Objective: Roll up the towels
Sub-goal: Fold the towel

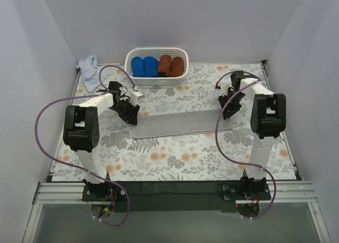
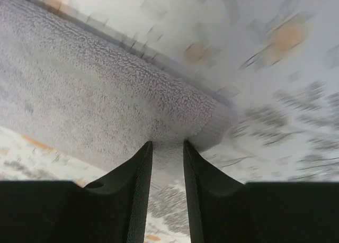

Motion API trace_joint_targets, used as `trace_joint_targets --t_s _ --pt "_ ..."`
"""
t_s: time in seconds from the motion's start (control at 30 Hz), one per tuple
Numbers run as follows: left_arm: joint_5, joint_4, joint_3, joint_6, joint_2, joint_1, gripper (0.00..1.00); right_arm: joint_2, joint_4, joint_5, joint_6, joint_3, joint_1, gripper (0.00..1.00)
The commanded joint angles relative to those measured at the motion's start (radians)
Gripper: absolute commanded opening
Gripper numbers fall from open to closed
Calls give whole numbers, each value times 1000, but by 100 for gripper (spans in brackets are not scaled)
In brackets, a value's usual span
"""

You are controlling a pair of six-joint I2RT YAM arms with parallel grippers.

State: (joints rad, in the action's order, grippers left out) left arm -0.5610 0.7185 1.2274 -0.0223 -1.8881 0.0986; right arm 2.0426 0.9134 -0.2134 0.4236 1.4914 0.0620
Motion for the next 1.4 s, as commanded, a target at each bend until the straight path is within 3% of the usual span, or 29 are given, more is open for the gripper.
trace_joint_targets --t_s 0.0,0.1,0.23,1.0,1.17,1.37 --pt "-39 21 -9 70 148 0 35 91 -81 108 -12 205 -7 32" --pt "-91 35 -37 103 213 1 38 65 -31 92 -37 285 -10 36" --pt "-99 16 -54 133 257 4 45 -50 -34 75 -95 192 -34 44" --pt "-83 29 0 140 227 6 50 64 -100 86 -175 3 -11 40" --pt "-74 33 17 139 225 6 50 68 -123 98 -186 -46 5 30" --pt "-82 32 27 148 218 6 50 31 -130 77 -174 -77 6 2"
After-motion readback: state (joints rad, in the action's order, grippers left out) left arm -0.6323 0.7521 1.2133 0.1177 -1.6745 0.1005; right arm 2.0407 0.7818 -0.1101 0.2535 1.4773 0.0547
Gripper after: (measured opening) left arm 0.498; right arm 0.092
